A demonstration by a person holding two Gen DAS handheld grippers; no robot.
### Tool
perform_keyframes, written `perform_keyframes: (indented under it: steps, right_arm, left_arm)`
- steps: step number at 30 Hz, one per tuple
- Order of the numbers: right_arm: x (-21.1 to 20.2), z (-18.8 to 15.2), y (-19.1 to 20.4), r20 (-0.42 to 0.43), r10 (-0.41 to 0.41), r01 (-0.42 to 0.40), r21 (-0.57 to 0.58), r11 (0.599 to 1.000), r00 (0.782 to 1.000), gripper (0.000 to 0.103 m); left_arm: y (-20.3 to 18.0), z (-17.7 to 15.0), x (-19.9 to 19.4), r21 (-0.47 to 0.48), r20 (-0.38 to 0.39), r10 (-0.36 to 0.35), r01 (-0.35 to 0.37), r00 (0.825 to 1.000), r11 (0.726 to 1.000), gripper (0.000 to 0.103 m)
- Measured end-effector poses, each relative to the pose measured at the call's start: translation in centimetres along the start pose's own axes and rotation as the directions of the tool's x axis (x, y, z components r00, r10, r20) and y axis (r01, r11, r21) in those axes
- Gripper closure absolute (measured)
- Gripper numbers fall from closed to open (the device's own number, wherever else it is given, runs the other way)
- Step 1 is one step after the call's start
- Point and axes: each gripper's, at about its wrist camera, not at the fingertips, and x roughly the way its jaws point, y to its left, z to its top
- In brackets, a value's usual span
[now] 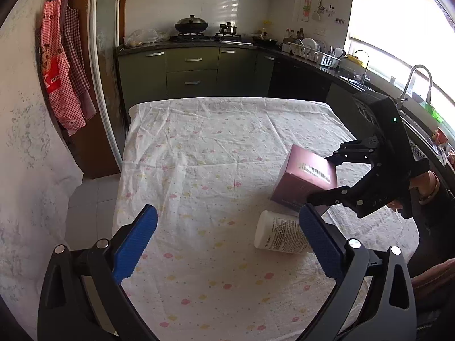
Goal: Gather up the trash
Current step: 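Carry the pink box over the bin and open the right tool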
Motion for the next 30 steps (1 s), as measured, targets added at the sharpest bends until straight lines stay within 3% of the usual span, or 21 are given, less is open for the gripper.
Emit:
perform_keyframes:
  steps: [6,10,13,15,17,21,25,27,28,30]
  right_arm:
    - [-6.1,-4.0,-1.5,0.12,-0.081,0.062,0.154,0.986,0.989,0.03]
    - [-10.9,-8.3,-3.9,0.185,-0.19,0.125,0.315,0.941,0.964,0.03]
    - [-14.5,-12.9,-7.0,0.183,-0.316,0.198,0.474,0.858,0.931,0.03]
    - [-16.4,-16.1,-9.6,0.146,-0.393,0.243,0.58,0.778,0.908,0.03]
    - [-17.9,-19.6,-12.6,0.071,-0.472,0.307,0.673,0.673,0.879,0.03]
    - [-18.8,-25.2,-17.3,-0.054,-0.529,0.366,0.781,0.506,0.847,0.03]
    - [-18.0,-28.2,-19.7,-0.147,-0.571,0.449,0.781,0.434,0.808,0.029]
    - [-17.1,-28.7,-20.3,-0.175,-0.565,0.471,0.767,0.435,0.806,0.029]
    - [-16.8,-28.9,-20.4,-0.177,-0.567,0.471,0.773,0.426,0.804,0.027]
    - [-17.1,-29.3,-20.3,-0.169,-0.604,0.472,0.792,0.388,0.779,0.019]
  left_arm:
    - [-1.8,0.2,-0.4,0.043,0.007,-0.026,0.026,1.0,0.999,0.005]
    - [-3.0,0.1,-0.6,0.067,0.01,-0.043,0.042,0.999,0.997,0.005]
    - [-3.8,0.1,-0.6,0.084,0.007,-0.051,0.05,0.999,0.995,0.005]
    - [-4.5,0.2,-0.6,0.097,0.005,-0.05,0.049,0.999,0.994,0.005]
    - [-5.1,0.2,-0.6,0.105,0.005,-0.049,0.048,0.999,0.993,0.005]
    - [-6.3,0.3,-0.4,0.116,0.002,-0.054,0.053,0.999,0.992,0.005]
    - [-7.4,0.4,0.0,0.143,-0.015,-0.054,0.055,0.998,0.988,0.005]
    - [-8.0,0.5,0.2,0.161,-0.019,-0.052,0.054,0.998,0.986,0.005]
    - [-8.2,0.5,0.2,0.166,-0.022,-0.052,0.055,0.998,0.985,0.005]
    - [-8.5,0.5,0.3,0.174,-0.027,-0.054,0.058,0.998,0.983,0.005]
